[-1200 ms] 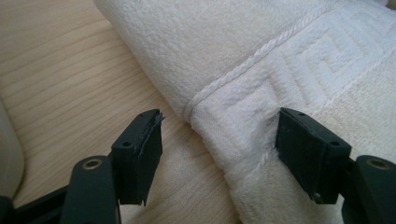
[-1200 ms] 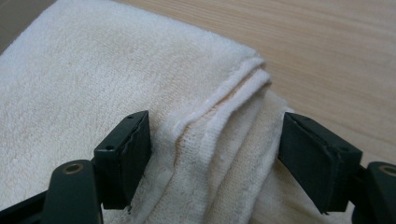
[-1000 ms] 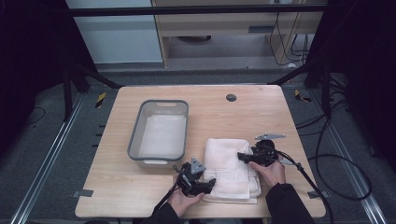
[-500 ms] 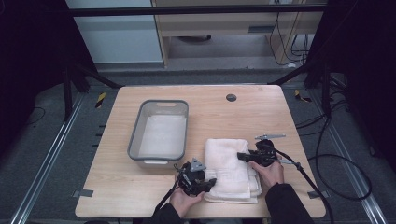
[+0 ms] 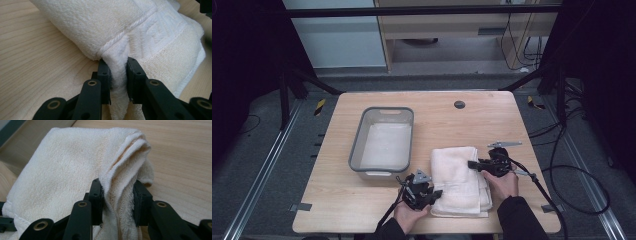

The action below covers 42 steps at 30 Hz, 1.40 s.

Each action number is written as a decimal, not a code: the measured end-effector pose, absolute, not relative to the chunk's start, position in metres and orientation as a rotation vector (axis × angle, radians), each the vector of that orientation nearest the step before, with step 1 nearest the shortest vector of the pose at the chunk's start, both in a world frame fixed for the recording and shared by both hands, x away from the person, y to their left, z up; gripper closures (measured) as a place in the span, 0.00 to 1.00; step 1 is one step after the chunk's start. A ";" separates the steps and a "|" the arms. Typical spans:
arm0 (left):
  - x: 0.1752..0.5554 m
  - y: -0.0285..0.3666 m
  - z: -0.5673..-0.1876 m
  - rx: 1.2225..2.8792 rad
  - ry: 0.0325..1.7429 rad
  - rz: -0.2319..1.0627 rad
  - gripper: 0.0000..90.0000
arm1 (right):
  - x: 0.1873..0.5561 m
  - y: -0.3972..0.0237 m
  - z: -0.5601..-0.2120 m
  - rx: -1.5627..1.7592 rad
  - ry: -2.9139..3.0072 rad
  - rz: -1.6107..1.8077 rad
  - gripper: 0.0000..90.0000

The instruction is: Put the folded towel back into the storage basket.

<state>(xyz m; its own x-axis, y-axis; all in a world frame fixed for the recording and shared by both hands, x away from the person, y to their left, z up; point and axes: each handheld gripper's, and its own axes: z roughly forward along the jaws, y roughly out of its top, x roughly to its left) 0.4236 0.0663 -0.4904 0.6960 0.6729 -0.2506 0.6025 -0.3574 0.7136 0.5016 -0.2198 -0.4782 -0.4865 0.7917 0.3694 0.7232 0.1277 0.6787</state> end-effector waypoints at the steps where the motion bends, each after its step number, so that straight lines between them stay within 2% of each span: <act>1: 0.423 0.067 -0.489 2.067 0.970 0.103 0.83 | 0.502 -0.220 -0.478 1.547 2.297 1.303 0.74; 18: 0.417 0.074 -0.454 1.990 0.895 0.145 0.83 | 0.488 -0.226 -0.435 1.444 2.203 1.434 0.74; 42: 0.412 0.079 -0.425 1.944 0.839 0.230 0.83 | 0.482 -0.223 -0.404 1.353 2.127 1.489 0.74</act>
